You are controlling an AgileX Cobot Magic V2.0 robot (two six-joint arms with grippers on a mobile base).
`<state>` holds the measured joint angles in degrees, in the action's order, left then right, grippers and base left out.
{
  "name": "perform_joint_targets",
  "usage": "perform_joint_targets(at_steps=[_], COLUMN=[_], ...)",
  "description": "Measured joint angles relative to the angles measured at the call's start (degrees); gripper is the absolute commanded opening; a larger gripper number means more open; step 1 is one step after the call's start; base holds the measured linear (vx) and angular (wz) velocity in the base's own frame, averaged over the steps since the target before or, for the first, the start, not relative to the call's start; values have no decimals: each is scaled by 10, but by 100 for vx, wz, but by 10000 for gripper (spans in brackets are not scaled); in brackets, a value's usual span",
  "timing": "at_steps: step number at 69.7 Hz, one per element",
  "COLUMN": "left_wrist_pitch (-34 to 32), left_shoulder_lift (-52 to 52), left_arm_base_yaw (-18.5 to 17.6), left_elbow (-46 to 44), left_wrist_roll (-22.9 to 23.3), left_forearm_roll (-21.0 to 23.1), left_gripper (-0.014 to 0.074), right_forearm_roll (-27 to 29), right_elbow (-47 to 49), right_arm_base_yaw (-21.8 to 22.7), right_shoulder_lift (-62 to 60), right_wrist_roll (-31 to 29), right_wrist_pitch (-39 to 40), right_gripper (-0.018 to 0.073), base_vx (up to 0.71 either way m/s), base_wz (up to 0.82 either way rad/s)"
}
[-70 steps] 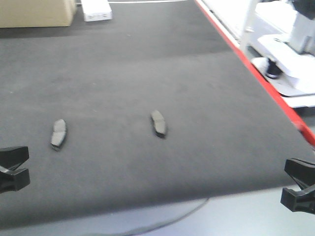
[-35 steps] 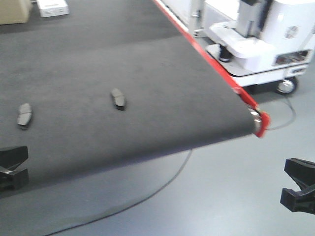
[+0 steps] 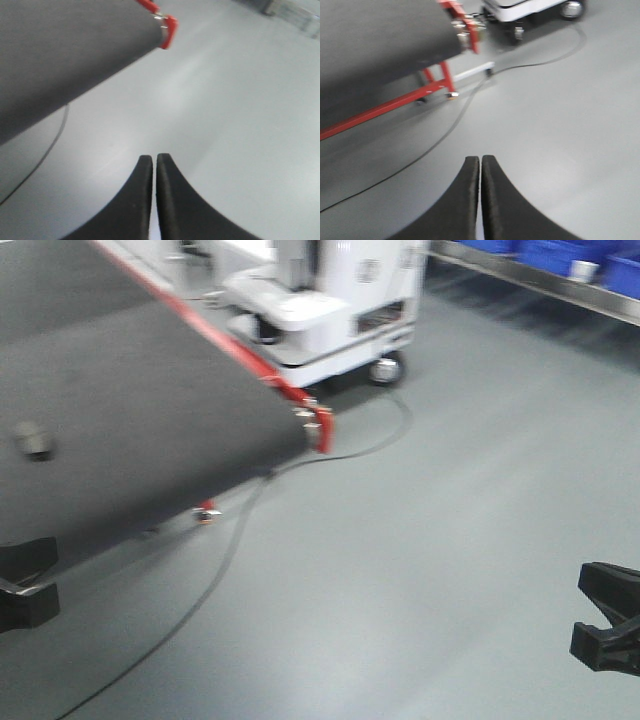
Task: Move and align brake pads A on conveyor
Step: 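Drive the base away from the conveyor belt, then drive along the yellow floor line toward the steel table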
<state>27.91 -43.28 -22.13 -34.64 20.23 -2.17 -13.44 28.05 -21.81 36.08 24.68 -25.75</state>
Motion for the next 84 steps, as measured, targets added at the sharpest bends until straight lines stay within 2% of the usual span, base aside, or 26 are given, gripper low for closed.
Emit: perform_joint_targets(at_steps=[29, 84], left_wrist_pitch=[0, 0], left_shoulder_lift=[0, 0], left_arm_base_yaw=[0, 0], left_elbow=[0, 0], left_wrist_roll=[0, 0], left_forearm_roll=[0, 0], left_gripper=[-8, -8], right_forearm_roll=[0, 0], right_elbow=[0, 0], right_arm_base_yaw=[0, 0], right_shoulder_lift=[0, 0], right_wrist_roll=[0, 0], right_wrist_pitch=[-1, -9], right_gripper=[-10, -10], base_vx=[-11, 1], base_wz=[-71, -46])
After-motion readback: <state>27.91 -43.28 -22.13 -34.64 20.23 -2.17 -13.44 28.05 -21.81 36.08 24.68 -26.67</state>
